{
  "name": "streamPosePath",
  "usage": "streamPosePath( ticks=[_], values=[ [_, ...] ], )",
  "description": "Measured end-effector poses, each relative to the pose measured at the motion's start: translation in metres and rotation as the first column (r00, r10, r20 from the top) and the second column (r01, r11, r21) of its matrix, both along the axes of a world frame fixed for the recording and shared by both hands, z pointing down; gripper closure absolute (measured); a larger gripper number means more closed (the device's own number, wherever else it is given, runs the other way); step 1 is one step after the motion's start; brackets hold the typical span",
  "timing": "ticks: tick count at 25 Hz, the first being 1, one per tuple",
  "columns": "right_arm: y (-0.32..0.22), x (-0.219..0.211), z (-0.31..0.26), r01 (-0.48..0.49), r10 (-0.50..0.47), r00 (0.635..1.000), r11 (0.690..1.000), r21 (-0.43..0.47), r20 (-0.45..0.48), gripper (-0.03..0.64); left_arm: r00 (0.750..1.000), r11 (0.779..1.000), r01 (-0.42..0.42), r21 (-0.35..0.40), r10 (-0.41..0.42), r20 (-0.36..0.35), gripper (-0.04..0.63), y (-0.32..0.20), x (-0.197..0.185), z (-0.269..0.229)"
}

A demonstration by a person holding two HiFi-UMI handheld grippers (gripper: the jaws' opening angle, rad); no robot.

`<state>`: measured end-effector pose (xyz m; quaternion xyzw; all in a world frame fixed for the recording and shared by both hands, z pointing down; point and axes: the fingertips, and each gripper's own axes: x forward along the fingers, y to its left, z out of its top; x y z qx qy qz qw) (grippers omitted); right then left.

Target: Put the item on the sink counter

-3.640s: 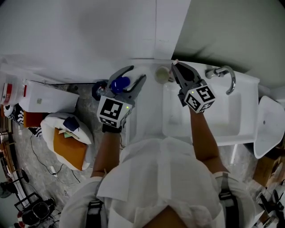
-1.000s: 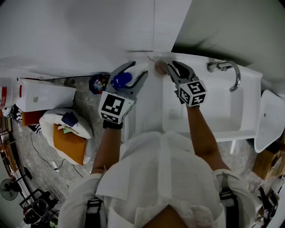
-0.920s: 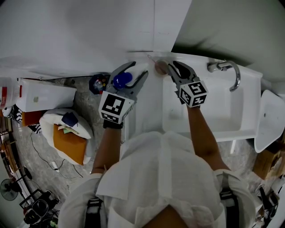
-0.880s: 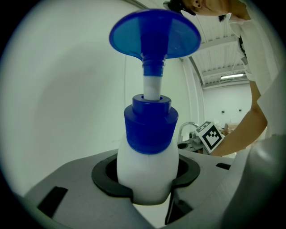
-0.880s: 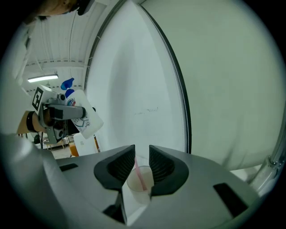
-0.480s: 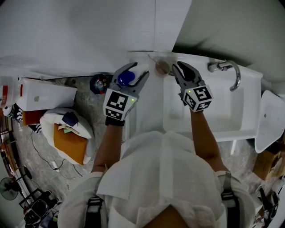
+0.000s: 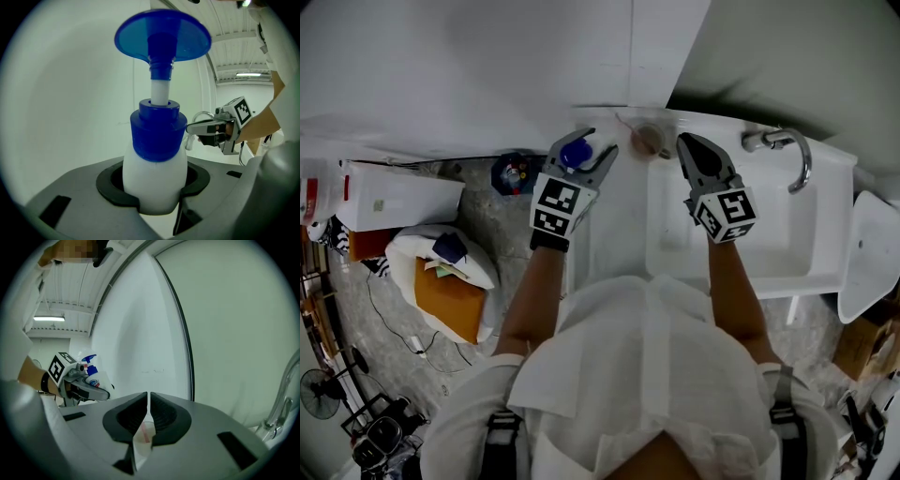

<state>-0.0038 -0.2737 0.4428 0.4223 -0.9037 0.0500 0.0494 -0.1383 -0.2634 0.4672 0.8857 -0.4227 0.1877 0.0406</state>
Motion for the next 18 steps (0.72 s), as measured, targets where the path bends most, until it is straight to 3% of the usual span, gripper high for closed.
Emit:
streamPosePath(
  ticks=[18],
  values=[
    [0.003,-0.001,0.000,0.018,-0.019,0.999,1.000,-0.007,-0.030,0.597,1.000,0.991,0.002,-0.133,-0.001,0.006,0.385,-0.019,0.005,0.078]
  ],
)
